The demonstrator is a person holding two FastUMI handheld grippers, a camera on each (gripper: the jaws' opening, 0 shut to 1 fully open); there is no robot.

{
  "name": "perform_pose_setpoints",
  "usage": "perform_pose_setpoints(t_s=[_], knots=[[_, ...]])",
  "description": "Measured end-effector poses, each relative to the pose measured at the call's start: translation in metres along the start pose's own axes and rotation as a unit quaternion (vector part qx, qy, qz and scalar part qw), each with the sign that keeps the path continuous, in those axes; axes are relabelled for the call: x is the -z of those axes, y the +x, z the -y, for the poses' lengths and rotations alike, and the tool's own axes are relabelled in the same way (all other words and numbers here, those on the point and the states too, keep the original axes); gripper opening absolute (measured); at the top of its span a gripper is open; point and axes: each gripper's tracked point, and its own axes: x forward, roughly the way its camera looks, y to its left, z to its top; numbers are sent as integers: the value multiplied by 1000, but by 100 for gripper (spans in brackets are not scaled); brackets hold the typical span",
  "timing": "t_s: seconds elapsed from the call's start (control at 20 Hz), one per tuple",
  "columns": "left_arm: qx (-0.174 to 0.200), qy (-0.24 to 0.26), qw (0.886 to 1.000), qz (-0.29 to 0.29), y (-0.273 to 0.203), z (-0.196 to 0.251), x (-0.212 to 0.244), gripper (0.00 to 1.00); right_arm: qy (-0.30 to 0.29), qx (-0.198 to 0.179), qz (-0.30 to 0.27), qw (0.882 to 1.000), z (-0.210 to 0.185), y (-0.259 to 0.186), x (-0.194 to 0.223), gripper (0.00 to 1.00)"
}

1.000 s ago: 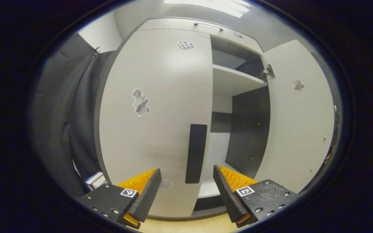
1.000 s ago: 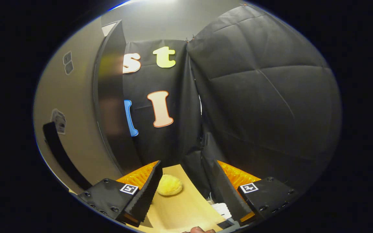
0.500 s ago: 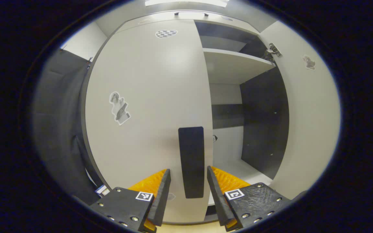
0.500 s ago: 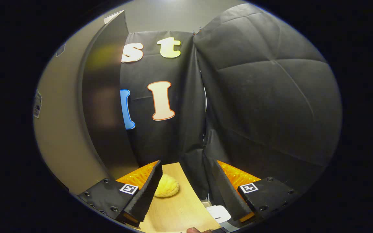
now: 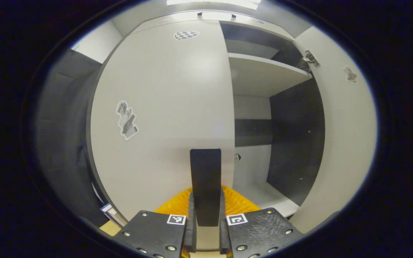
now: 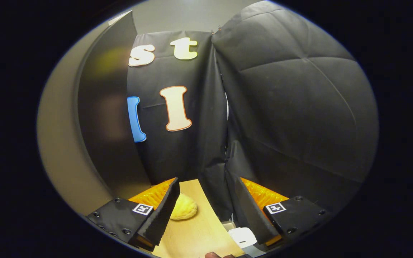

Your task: Open the right door of the double-door shoe cabinet with the right hand, and open the left door with the left hand.

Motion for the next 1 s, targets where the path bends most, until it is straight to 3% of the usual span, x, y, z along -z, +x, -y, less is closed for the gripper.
perform_pose_setpoints(t_s=[0.2,0.25,0.4,0.45,0.5,0.65,0.7,0.75,0.85,0.95,1.0], knots=[[6,-13,1000,0,-2,2,1,16,15,-3,6,1000,1,-1,-5,98],[6,-8,1000,-2,-3,1,1,17,13,-3,5,1000,0,-1,-5,92],[9,-21,1000,-1,-6,0,3,17,7,-3,7,1000,-1,-5,-7,92],[11,-20,1000,-3,-8,1,4,18,8,-3,9,1000,-3,-8,-7,98],[15,-18,1000,-2,-11,1,3,18,9,-3,10,1000,-4,-11,-8,92],[26,-24,999,-4,-23,2,0,18,13,-1,9,1000,-5,-24,-9,92],[29,-25,999,-4,-25,1,0,18,16,2,5,1000,-5,-29,-7,98],[31,-25,999,-4,-26,-1,1,18,21,3,-1,1000,-6,-35,-4,92],[38,-29,999,-3,-29,-3,2,18,22,12,-1,1000,-5,-50,-5,92],[48,-33,998,-4,-32,-6,4,18,18,21,3,1000,-7,-62,-8,98],[52,-34,998,-2,-34,-8,3,18,17,24,7,1000,-8,-70,-9,92]])
